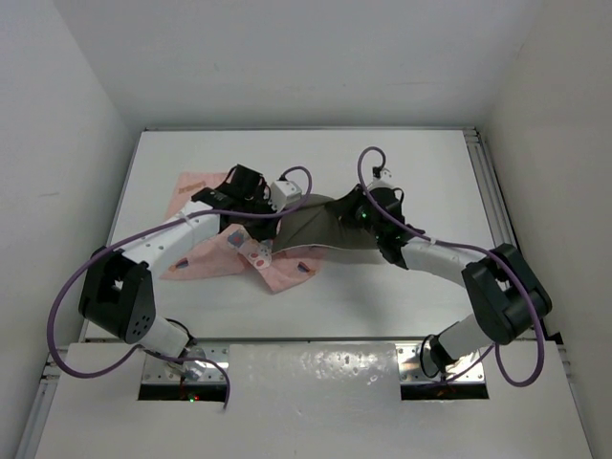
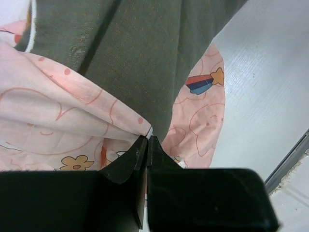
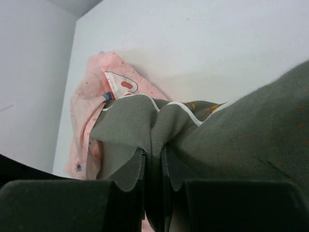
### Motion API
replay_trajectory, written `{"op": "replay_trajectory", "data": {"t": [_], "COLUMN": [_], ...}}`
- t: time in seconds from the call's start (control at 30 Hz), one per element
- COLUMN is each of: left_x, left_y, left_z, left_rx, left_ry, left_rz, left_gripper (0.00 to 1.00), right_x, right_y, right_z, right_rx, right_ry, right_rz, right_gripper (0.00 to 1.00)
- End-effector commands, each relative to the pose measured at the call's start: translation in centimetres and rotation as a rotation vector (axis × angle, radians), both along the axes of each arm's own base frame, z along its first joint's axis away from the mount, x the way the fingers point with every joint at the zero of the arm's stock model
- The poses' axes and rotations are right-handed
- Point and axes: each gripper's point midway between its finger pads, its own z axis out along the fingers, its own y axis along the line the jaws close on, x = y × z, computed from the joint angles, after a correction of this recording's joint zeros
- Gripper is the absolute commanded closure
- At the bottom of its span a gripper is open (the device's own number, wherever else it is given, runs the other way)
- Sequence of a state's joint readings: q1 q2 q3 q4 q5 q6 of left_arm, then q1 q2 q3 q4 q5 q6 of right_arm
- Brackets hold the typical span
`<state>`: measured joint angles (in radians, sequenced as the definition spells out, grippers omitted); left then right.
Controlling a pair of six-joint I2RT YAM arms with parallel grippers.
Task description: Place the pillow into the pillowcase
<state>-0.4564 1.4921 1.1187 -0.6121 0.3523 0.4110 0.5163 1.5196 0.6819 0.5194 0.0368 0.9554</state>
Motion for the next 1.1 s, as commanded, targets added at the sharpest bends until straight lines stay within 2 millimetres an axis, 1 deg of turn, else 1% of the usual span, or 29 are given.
{"op": "replay_trajectory", "data": {"t": [0.0,0.03,0.1,0.13,0.2,0.23,0.27,0.33,0.37,0.4,0.43,0.47,0.5,0.53,0.57,0.6,0.63,0.67,0.7,0.73,0.77,0.8,0.83,0.87,0.9,0.93,1.0,1.03,1.07], "left_x": [-0.2,-0.3,-0.2,-0.4,0.1,0.0,0.3,0.3,0.5,0.6,0.8,1.4,1.7,2.3,2.9,3.3,4.1,4.5,5.2,6.1,6.7,7.5,8.1,8.3,8.3,8.1,7.4,6.3,6.0], "left_y": [0.3,0.2,-0.4,-1.0,-1.7,-2.1,-2.4,-2.8,-3.0,-3.2,-3.3,-3.6,-3.9,-4.3,-4.6,-4.8,-4.9,-5.0,-4.6,-4.5,-4.3,-3.7,-3.8,-3.9,-4.1,-4.4,-4.7,-4.3,-3.7], "left_z": [-0.4,-0.5,-0.4,-0.4,0.1,0.1,0.5,0.4,0.6,0.6,0.8,1.5,1.9,3.0,3.9,4.1,5.3,5.6,5.8,6.6,6.9,6.8,7.3,7.1,7.2,7.0,5.7,4.4,3.6], "left_rx": [0.005,-0.001,-0.033,-0.062,-0.100,-0.117,-0.130,-0.144,-0.156,-0.181,-0.201,-0.238,-0.289,-0.323,-0.358,-0.380,-0.402,-0.413,-0.427,-0.448,-0.455,-0.464,-0.473,-0.477,-0.486,-0.487,-0.450,-0.407,-0.351], "left_ry": [-0.013,-0.009,-0.015,0.001,-0.007,0.004,-0.004,0.011,0.009,0.030,0.043,0.038,0.074,0.068,0.069,0.081,0.059,0.058,0.069,0.055,0.041,0.050,0.038,0.051,0.053,0.066,0.095,0.137,0.101], "left_rz": [-0.021,-0.027,-0.035,-0.036,-0.042,-0.044,-0.044,-0.049,-0.047,-0.029,-0.012,0.005,0.028,0.031,0.047,0.050,0.056,0.065,0.099,0.120,0.126,0.166,0.171,0.174,0.167,0.162,0.146,0.141,0.114], "left_gripper": [1.00,1.00,1.00,1.00,1.00,1.00,1.00,1.00,1.00,1.00,1.00,1.00,1.00,1.00,1.00,1.00,1.00,1.00,1.00,1.00,1.00,1.00,1.00,1.00,1.00,1.00,0.97,0.96,0.95], "right_x": [1.7,1.4,1.1,0.8,0.6,0.8,1.0,1.6,2.1,2.5,2.7,2.9,2.9,2.8,2.8,2.6,2.0,1.7,1.4,0.9,0.6,0.3,0.1,-0.2,-0.3,-0.5,-2.0,-2.7,-3.5], "right_y": [0.8,1.4,2.1,2.8,3.4,3.3,3.4,3.3,3.3,3.2,3.3,3.5,3.7,4.1,4.5,4.8,5.2,5.4,5.3,5.0,4.8,4.5,4.1,4.1,4.0,4.5,5.8,6.1,6.5], "right_z": [9.5,9.3,8.2,6.9,6.1,6.1,6.6,7.8,8.9,9.3,10.6,11.6,12.7,13.3,13.0,12.8,11.9,11.3,10.7,9.7,9.4,9.6,9.6,9.3,9.4,8.5,6.9,5.2,4.0], "right_rx": [0.217,0.218,0.198,0.192,0.228,0.262,0.288,0.310,0.325,0.329,0.352,0.369,0.387,0.392,0.381,0.370,0.361,0.358,0.348,0.336,0.324,0.298,0.276,0.248,0.182,0.123,0.007,-0.051,-0.119], "right_ry": [-0.228,-0.225,-0.206,-0.174,-0.138,-0.124,-0.145,-0.181,-0.204,-0.219,-0.257,-0.282,-0.325,-0.347,-0.351,-0.356,-0.337,-0.325,-0.321,-0.308,-0.308,-0.334,-0.344,-0.351,-0.389,-0.377,-0.393,-0.354,-0.361], "right_rz": [-0.023,-0.008,0.011,0.025,0.037,0.028,0.023,0.010,-0.001,-0.014,-0.012,-0.007,0.012,0.032,0.053,0.060,0.097,0.109,0.117,0.116,0.115,0.119,0.115,0.126,0.148,0.183,0.320,0.372,0.431], "right_gripper": [1.00,1.00,1.00,1.00,1.00,1.00,1.00,1.00,1.00,1.00,1.00,1.00,1.00,1.00,1.00,1.00,1.00,1.00,1.00,1.00,1.00,1.00,1.00,1.00,1.00,1.00,1.00,1.00,1.00]}}
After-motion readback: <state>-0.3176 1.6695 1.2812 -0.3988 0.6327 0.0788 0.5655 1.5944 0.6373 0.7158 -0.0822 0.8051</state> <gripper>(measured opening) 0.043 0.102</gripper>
